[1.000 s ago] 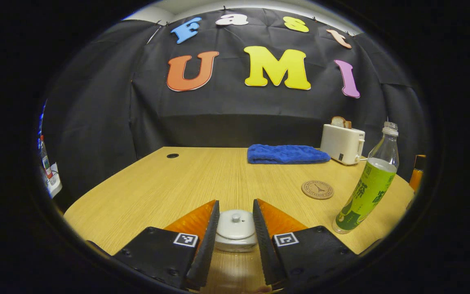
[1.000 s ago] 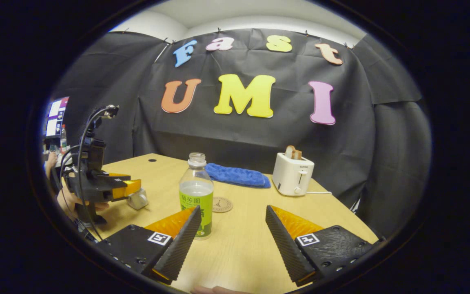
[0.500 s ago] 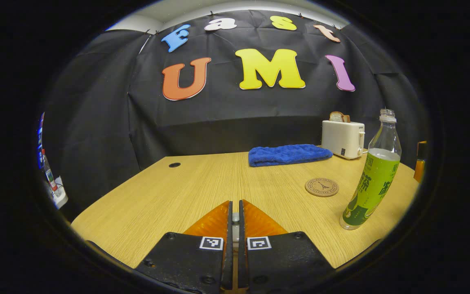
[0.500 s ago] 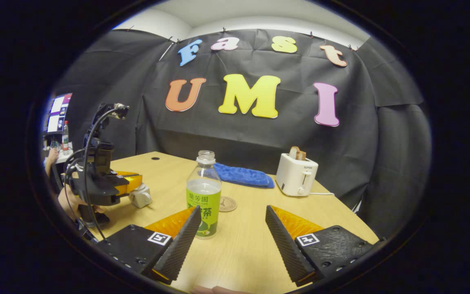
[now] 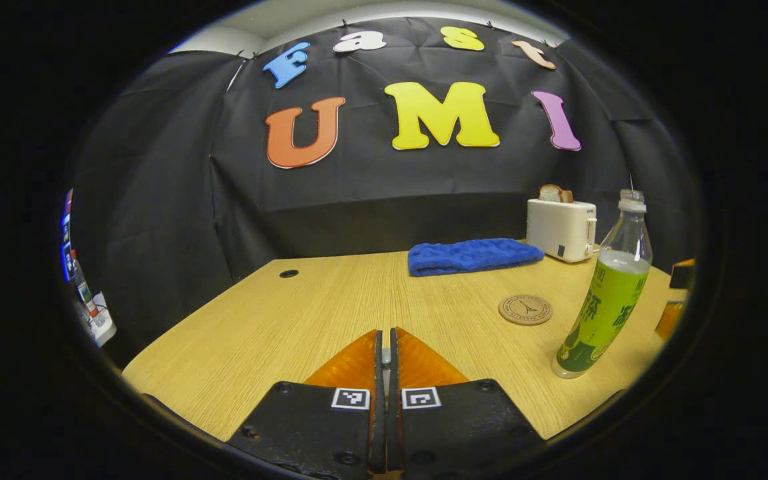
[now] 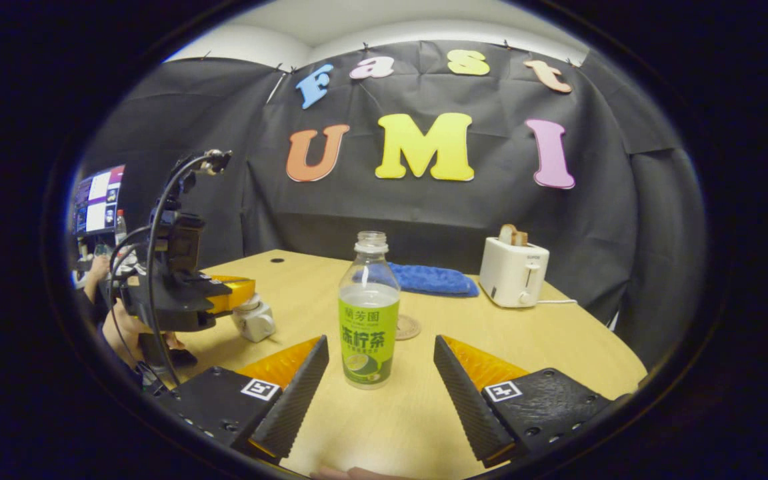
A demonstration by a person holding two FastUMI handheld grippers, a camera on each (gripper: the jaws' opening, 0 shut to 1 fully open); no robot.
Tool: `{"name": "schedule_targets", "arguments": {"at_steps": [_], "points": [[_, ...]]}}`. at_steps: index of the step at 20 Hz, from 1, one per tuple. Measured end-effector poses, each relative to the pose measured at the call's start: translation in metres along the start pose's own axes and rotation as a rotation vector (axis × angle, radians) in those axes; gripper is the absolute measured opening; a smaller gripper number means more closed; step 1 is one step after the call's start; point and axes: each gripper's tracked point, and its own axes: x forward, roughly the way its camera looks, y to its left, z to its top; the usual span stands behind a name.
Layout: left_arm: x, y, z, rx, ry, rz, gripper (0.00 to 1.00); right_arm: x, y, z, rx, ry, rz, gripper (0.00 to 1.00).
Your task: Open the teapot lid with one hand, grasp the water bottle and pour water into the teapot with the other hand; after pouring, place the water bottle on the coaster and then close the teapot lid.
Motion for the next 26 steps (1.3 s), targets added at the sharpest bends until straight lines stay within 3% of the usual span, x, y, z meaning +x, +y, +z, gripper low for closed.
{"name": "schedule_targets", "arguments": {"at_steps": [5, 8, 12, 16, 19, 26], "points": [[-0.025, 0.010, 0.028, 0.011, -0.050, 0.012, 0.04, 0.019, 0.012, -0.005, 0.018, -0.044, -0.031, 0.95], [-0.043, 0.006, 0.039, 0.005, -0.051, -0.013, 0.03, 0.037, 0.023, -0.014, 0.041, -0.013, -0.023, 0.96], [-0.060, 0.006, 0.054, 0.014, -0.065, -0.043, 0.03, 0.059, 0.019, -0.009, 0.035, -0.018, -0.081, 0.98], [-0.074, 0.014, 0.056, -0.023, -0.054, -0.055, 0.03, 0.080, 0.019, -0.013, 0.104, 0.019, -0.092, 0.95], [-0.082, 0.020, 0.058, -0.044, -0.048, -0.060, 0.04, 0.084, 0.011, -0.010, 0.126, 0.011, -0.144, 0.75], [-0.095, 0.042, 0.066, -0.042, -0.069, -0.065, 0.04, 0.079, 0.029, 0.002, -0.053, 0.014, -0.178, 0.74]]}}
